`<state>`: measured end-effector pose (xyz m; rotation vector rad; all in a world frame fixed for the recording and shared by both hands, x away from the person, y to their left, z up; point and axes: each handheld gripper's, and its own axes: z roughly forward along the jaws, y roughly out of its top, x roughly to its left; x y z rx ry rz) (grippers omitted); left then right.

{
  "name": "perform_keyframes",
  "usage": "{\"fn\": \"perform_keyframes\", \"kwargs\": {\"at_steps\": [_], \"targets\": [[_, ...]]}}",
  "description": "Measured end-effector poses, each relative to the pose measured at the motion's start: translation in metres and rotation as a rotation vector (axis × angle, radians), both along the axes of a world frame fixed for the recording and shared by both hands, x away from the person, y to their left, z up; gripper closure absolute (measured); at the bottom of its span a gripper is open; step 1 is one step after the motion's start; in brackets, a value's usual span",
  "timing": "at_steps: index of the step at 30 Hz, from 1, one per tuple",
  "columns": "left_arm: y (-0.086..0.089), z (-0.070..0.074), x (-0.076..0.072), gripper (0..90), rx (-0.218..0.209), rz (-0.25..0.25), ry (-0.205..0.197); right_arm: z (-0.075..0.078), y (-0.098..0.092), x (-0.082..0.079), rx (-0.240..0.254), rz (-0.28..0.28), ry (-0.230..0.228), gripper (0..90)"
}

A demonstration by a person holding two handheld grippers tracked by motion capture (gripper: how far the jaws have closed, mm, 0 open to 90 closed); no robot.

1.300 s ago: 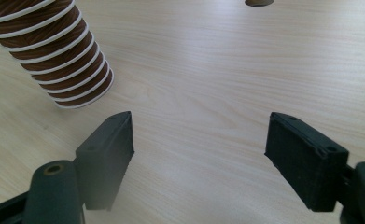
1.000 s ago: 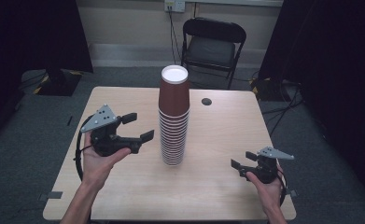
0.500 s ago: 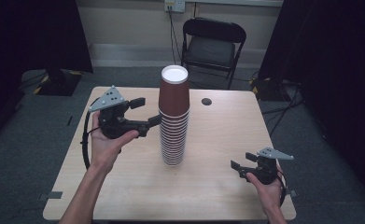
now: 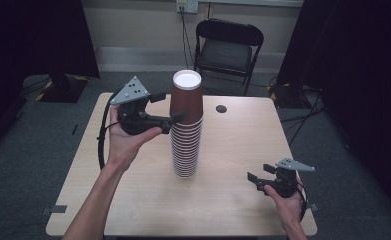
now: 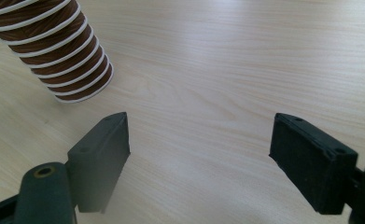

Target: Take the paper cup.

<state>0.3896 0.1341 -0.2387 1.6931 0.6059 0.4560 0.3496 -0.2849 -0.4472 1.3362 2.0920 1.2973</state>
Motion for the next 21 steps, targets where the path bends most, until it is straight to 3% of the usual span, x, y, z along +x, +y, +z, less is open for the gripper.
{"fn": "perform_keyframes", "kwargs": {"at_steps": [3,5,8,15,18,21], "targets": [[-0.009,0.005,0.004,15.4,0.020,-0.002,0.002,0.000,-0.001,0.000,0.003,-0.001,0.001,19.4],[-0.015,0.005,0.005,14.4,0.042,-0.002,-0.025,0.000,-0.001,0.000,0.005,0.002,0.002,19.4],[-0.021,0.002,0.013,14.0,0.054,0.013,0.002,0.001,-0.003,0.000,0.015,0.003,-0.001,19.5],[-0.028,-0.001,0.022,12.9,0.046,0.009,0.018,0.001,-0.006,-0.001,0.021,-0.007,0.001,19.6],[-0.037,0.000,0.022,9.3,0.082,0.025,0.014,0.001,-0.006,-0.001,0.022,-0.005,0.001,19.8],[-0.040,-0.001,0.024,8.1,0.087,0.026,0.016,0.001,-0.005,-0.001,0.021,-0.005,-0.002,20.1]]}}
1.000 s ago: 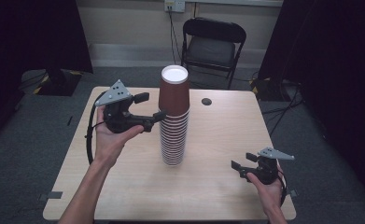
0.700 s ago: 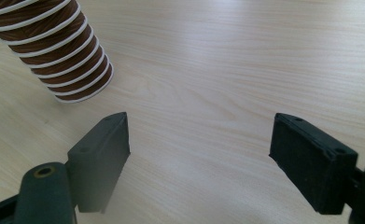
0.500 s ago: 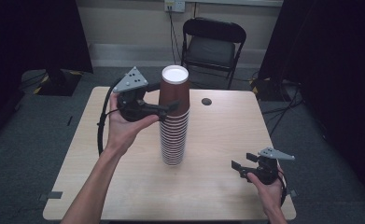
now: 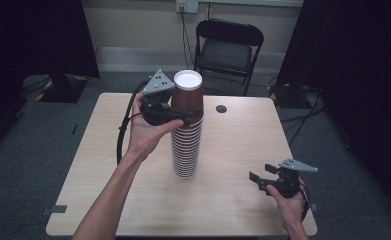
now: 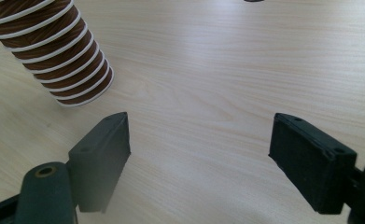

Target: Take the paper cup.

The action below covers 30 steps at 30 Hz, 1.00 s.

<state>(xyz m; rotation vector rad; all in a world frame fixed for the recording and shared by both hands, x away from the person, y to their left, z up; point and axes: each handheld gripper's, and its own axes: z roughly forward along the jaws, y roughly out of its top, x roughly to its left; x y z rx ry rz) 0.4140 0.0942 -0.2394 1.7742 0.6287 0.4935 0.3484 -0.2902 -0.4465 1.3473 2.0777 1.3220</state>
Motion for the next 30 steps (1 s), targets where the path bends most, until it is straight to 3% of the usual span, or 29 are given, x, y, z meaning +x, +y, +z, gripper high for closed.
{"fn": "perform_keyframes", "kwargs": {"at_steps": [4,13,15,19,26,30], "targets": [[0.000,-0.004,0.005,11.9,-0.016,-0.002,0.023,0.000,0.000,-0.001,0.001,0.002,0.000,20.1],[-0.005,-0.012,0.011,10.1,-0.014,0.000,0.047,0.000,0.000,0.000,-0.003,0.001,0.003,20.2],[-0.005,-0.013,0.011,10.2,-0.024,-0.004,0.045,0.000,0.000,-0.001,-0.005,0.001,0.003,20.2],[-0.006,-0.011,0.010,11.5,-0.001,-0.001,0.026,0.000,0.000,-0.001,-0.004,-0.003,0.006,20.4],[-0.006,-0.010,0.010,12.2,0.004,-0.002,0.030,0.000,0.000,-0.001,-0.004,-0.002,0.004,20.6],[-0.004,-0.006,0.009,12.7,-0.020,0.001,0.026,0.000,0.000,-0.001,-0.007,-0.001,0.007,20.7]]}}
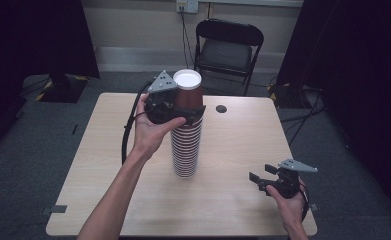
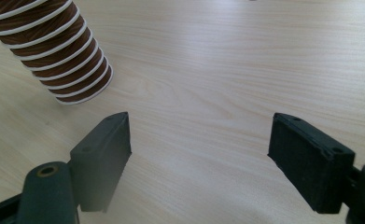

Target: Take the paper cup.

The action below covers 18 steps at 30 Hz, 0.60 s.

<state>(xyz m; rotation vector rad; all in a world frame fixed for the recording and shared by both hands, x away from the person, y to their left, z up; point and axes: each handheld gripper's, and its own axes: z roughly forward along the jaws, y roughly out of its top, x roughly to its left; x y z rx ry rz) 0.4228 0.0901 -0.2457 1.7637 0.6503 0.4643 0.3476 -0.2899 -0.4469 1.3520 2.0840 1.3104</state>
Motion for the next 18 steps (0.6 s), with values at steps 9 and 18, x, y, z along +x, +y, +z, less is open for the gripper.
{"fn": "perform_keyframes", "kwargs": {"at_steps": [9,18], "targets": [[0.002,0.015,-0.002,13.2,-0.030,-0.001,-0.029,-0.001,0.000,0.001,-0.005,0.003,0.006,21.7],[0.004,0.023,-0.005,13.5,-0.077,0.018,-0.072,-0.001,0.001,0.000,0.004,0.011,0.002,21.6]]}}
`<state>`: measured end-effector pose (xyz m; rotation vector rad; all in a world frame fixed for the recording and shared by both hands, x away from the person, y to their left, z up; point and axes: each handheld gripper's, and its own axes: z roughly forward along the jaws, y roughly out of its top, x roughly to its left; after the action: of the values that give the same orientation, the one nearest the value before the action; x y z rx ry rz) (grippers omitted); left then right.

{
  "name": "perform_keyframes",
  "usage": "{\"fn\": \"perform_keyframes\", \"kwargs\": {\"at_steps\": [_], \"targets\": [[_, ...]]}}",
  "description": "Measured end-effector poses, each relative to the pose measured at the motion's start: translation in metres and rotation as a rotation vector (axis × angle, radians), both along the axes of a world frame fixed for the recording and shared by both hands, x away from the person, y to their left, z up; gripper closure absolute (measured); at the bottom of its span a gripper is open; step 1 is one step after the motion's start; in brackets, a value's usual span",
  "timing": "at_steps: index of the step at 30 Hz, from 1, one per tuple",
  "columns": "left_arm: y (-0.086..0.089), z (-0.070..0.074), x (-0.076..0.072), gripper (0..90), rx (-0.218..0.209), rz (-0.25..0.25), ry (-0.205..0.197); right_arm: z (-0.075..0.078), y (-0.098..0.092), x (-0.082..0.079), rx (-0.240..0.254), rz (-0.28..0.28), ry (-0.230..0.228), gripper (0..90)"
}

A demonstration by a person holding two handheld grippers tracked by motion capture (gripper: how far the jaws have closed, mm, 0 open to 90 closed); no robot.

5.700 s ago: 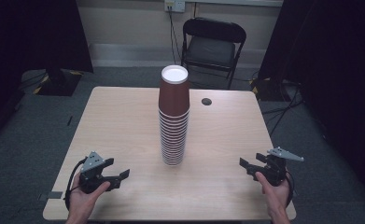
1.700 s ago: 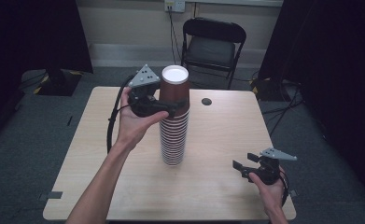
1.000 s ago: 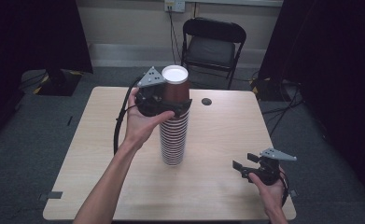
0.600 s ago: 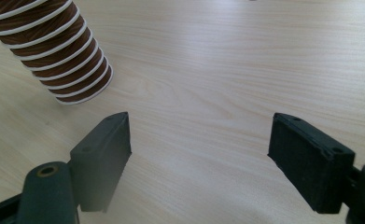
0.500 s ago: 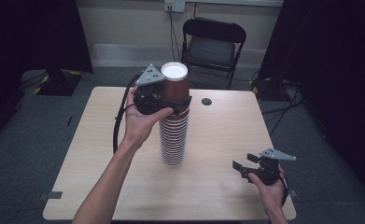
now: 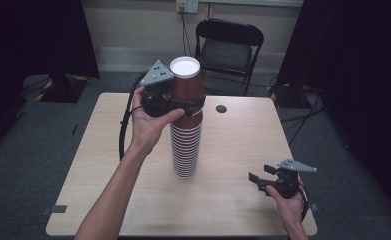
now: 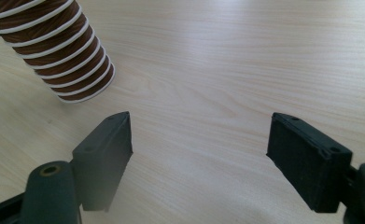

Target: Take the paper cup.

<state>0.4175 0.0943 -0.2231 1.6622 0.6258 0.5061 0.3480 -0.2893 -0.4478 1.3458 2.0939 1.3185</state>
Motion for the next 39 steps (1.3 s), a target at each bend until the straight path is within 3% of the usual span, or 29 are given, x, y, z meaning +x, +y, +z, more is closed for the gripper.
{"fn": "perform_keyframes", "kwargs": {"at_steps": [1,13,16,20,28,31,39], "targets": [[0.001,0.001,0.000,13.5,-0.019,-0.012,-0.009,0.000,0.000,0.000,-0.002,-0.001,-0.001,21.6],[0.004,0.015,-0.002,13.5,-0.059,-0.005,-0.075,0.000,0.001,0.000,-0.002,0.000,0.004,21.6],[0.005,0.019,-0.004,13.5,-0.090,-0.010,-0.094,0.000,0.001,0.000,-0.001,0.000,0.004,21.7],[0.008,0.023,-0.005,13.5,-0.093,0.004,-0.121,0.000,0.000,0.000,-0.001,0.002,0.000,21.6],[0.015,0.030,-0.007,13.5,-0.113,0.034,-0.152,0.000,0.001,0.000,-0.004,0.003,0.003,21.6],[0.019,0.032,-0.008,13.5,-0.129,0.019,-0.144,0.000,0.002,0.000,-0.003,0.003,0.003,21.6],[0.031,0.033,-0.012,13.5,-0.165,0.037,-0.159,0.000,0.003,-0.001,-0.007,0.008,0.002,21.7]]}}
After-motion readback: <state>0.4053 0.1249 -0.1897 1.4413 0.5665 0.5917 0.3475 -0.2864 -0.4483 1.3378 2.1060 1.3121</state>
